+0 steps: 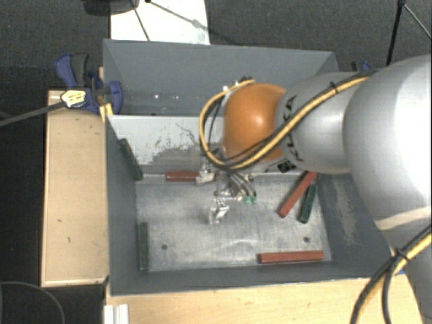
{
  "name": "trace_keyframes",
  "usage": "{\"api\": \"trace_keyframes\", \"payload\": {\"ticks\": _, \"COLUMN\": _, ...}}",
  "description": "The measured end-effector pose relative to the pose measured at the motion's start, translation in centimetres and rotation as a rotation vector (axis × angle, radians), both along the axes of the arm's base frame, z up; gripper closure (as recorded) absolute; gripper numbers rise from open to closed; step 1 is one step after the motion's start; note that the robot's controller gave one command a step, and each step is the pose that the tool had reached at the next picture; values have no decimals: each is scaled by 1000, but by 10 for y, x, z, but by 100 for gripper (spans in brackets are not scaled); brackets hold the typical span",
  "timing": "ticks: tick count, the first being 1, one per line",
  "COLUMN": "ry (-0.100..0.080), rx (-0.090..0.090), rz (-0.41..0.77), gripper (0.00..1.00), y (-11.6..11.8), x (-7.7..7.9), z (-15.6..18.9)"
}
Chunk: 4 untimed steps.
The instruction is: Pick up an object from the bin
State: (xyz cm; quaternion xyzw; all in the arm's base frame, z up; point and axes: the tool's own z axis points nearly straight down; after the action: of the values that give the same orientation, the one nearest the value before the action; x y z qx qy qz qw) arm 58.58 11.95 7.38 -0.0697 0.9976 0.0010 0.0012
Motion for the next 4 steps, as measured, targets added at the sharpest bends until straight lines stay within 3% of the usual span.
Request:
{"api": "trace_keyframes", "payload": {"ticks": 1, "ry": 0, "rx": 0, "rz": -2, "gripper": 0, "y": 0, "x": 0, "z": 0}}
{"api": "trace_keyframes", "payload": {"ticks": 2, "ry": -4, "rx": 2, "rz": 86, "gripper": 0, "y": -14, "x": -5, "z": 1}}
{"api": "trace_keyframes", "payload": {"ticks": 3, "ry": 2, "rx": -5, "rz": 254, "gripper": 0, "y": -40, "x": -8, "z": 27}}
{"api": "trace_keyframes", "payload": {"ticks": 4, "ry": -5, "rx": -1, "rz": 213, "gripper": 0, "y": -61, "x": -9, "z": 23}}
